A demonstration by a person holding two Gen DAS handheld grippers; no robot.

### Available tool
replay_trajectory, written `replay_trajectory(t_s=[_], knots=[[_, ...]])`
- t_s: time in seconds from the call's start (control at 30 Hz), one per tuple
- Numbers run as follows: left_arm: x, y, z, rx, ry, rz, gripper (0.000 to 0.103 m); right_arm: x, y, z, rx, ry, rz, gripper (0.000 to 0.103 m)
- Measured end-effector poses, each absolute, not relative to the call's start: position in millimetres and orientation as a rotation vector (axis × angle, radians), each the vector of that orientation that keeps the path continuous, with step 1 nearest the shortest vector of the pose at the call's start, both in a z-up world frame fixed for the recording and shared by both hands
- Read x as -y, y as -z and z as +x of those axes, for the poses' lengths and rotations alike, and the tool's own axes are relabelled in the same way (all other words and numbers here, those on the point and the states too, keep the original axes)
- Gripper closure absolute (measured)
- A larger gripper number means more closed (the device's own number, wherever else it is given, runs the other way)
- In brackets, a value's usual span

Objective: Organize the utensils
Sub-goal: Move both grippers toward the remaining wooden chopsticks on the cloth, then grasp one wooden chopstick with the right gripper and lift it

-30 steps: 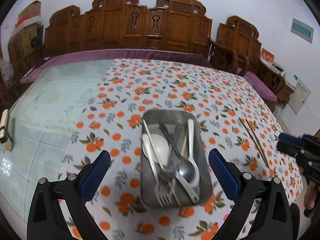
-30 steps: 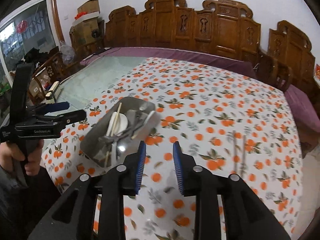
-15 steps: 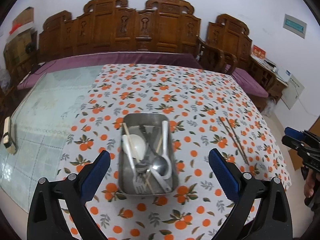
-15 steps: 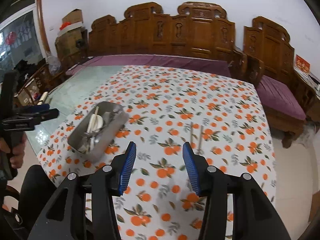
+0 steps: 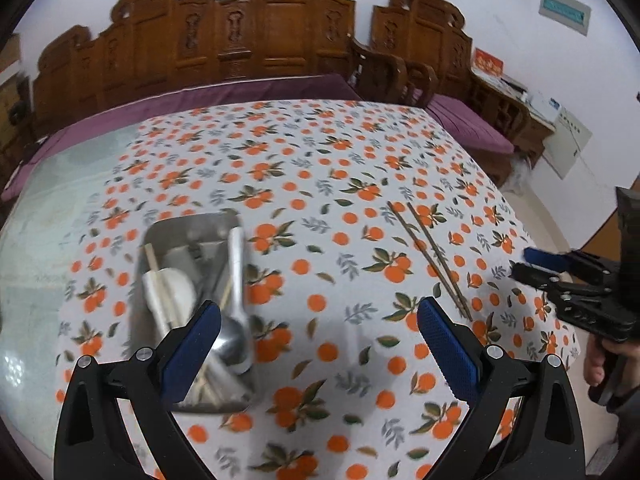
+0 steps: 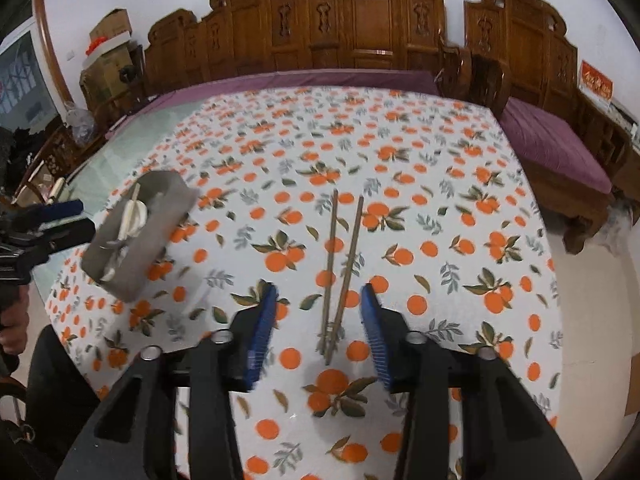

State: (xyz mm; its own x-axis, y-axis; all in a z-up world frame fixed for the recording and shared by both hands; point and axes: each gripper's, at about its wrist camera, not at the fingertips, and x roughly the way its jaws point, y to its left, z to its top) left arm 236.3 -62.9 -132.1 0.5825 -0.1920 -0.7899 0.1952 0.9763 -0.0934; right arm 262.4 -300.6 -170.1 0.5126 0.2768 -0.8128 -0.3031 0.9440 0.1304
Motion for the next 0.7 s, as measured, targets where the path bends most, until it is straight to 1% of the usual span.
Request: replay_trajectory(t_s=[0.07,0.13,0.23,0.37,0.6,0.67,0.7], knots=[[73.5,137.6,245.2,-0.929,0.237,0.013,0.008,299.3,188.0,275.6,-1.002,-0.35,-0.03,0.068],[81.6,143.2,253.1,-0.938,0.244,0.013,0.008,297.5,198.9,285.9,-1.024,-0.353,-0.032,0.071],[92.8,153.3,267.2,-0.963,0.253,0.02,0.008,291.5,213.1,303.5,-1.049,-0.353,-0.058,0.072],[104.2,163.4,283.0,-0.977,0.264,0.031,0.008,289.1,229.8,327.3,-1.089,-0.343,-0.08,0.077],[115.7,182.0,298.1,-1.002,0.27,0.057,0.008,279.0,250.3,343.0,-1.132,-0.334,-0.136,0.078],[118.6,186.0,300.4,-1.009,0.272,0.058,0.008,276.5,250.6,342.6,-1.128,-0.316,-0.183,0.088],[120.4,188.0,301.2,-1.012,0.272,0.059,0.008,276.9,250.6,342.5,-1.128,-0.316,-0.194,0.09]])
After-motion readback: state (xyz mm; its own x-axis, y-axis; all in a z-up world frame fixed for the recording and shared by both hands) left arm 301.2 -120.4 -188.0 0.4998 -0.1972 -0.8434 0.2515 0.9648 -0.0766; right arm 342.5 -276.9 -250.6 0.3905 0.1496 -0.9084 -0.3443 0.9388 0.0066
